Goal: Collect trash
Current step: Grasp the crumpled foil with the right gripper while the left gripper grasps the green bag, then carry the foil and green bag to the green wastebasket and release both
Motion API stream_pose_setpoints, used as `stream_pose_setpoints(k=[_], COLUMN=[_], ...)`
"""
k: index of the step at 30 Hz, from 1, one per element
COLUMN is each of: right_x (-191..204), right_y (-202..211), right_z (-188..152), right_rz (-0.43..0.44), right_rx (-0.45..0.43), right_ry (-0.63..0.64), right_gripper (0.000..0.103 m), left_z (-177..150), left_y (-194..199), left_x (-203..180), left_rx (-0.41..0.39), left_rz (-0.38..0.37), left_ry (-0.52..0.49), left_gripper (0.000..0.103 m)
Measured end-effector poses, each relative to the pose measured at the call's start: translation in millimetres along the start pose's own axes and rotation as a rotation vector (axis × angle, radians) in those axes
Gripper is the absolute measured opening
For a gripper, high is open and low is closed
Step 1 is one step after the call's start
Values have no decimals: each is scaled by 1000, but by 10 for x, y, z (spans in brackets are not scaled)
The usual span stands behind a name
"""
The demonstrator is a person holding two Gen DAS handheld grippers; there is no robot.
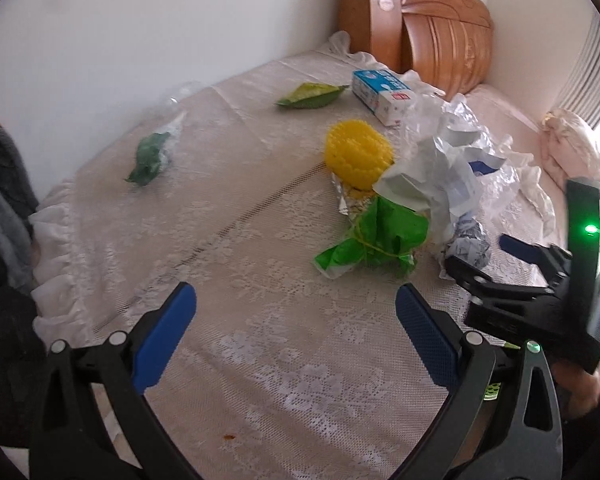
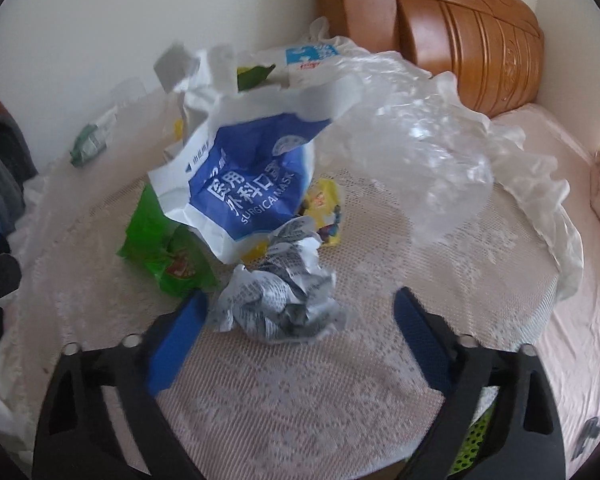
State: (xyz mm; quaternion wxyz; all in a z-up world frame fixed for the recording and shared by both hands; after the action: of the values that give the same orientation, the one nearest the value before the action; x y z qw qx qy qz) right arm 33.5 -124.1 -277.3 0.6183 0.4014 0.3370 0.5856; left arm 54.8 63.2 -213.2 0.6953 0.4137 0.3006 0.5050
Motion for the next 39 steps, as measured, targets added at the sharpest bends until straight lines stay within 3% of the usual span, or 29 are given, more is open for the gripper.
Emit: stream_pose_setpoints(k=[1, 5, 12, 21, 25, 31, 39], right_x=[1, -88, -439, -948, -1103, -1278, -1634], right_y=[-27, 86, 474, 1037, 1145, 1221, 1415], right_z=[-14, -36, -184, -488, -610, -801, -913], right_rz=[-1, -3, -5, -133, -171, -166, -159], right_rx=[20, 9, -7, -16, -6, -10, -43], right_ry=[1, -37, -139, -180, -206, -264, -344], right_gripper=[63, 54, 54, 55, 55, 55, 55], left_z=[-1, 34, 180, 252, 198, 209, 46], left_y=[-22, -127, -448, -950, -1044, -1043, -672], left_x=[-24, -195, -590, -855, -803, -717, -645], left_rx=[0, -9, -2, 22, 38, 25, 7], left_rz=[-10, -53, -81, -29, -35, -44, -29], left_ry=[-6, -60, -161, -245, -229, -178, -127], left_gripper=[95, 95, 95, 94, 73, 69, 69])
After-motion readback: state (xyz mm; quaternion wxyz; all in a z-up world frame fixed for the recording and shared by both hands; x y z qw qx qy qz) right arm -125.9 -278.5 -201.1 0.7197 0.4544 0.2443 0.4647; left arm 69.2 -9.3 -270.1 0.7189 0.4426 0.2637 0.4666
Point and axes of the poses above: each gripper's, at about its wrist camera, not at the fingertips, and y roughly against the way its jaws point, x to its left, z to its top, the point moved 6 cm from there along -y, roughly the way its jaws point, and after that the axes turned 1 degree about z, right-handed, at the moved point
